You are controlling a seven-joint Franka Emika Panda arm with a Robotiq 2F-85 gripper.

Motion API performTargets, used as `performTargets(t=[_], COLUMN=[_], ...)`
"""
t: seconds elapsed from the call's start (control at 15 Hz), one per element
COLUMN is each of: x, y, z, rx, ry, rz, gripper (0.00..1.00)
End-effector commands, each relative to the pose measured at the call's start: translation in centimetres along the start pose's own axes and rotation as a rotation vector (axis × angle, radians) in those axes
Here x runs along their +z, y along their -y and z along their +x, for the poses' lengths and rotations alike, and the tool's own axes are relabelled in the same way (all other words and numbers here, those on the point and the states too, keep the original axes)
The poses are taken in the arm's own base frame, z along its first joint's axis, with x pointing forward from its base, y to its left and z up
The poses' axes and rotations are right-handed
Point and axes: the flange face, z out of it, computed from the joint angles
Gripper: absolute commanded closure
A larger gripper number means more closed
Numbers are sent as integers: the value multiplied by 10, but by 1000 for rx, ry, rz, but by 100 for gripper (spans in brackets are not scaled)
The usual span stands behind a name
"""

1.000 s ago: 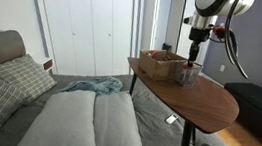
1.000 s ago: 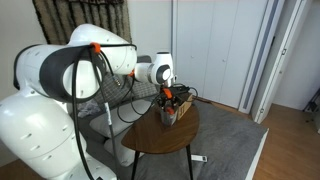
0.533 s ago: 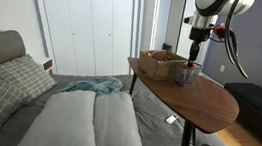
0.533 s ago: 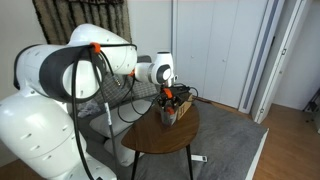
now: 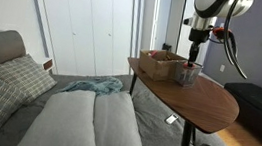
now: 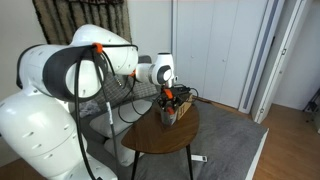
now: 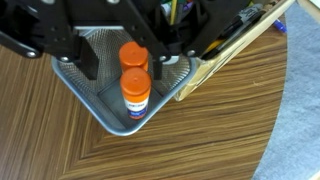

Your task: Put the two paper glues on the table

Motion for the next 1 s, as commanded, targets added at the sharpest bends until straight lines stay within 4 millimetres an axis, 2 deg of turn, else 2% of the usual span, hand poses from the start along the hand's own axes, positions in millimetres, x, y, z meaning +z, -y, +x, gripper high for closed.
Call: performTargets(t=[0.0,0.33,0.4,0.47,0.53,0.67,0.93], x=[8,13,14,14,15,16,15], y=[-9,-12,-13,-14,-15,-16,-18], z=[6,9,10,10,11,11,12], rx=[-18,-20,-18,-18,-17,-17,-19], ry=[-7,-11,-11,-10,-9,-7,-5], rz=[8,11,10,9,10,10,9], gripper=[40,44,56,63,77,92,92])
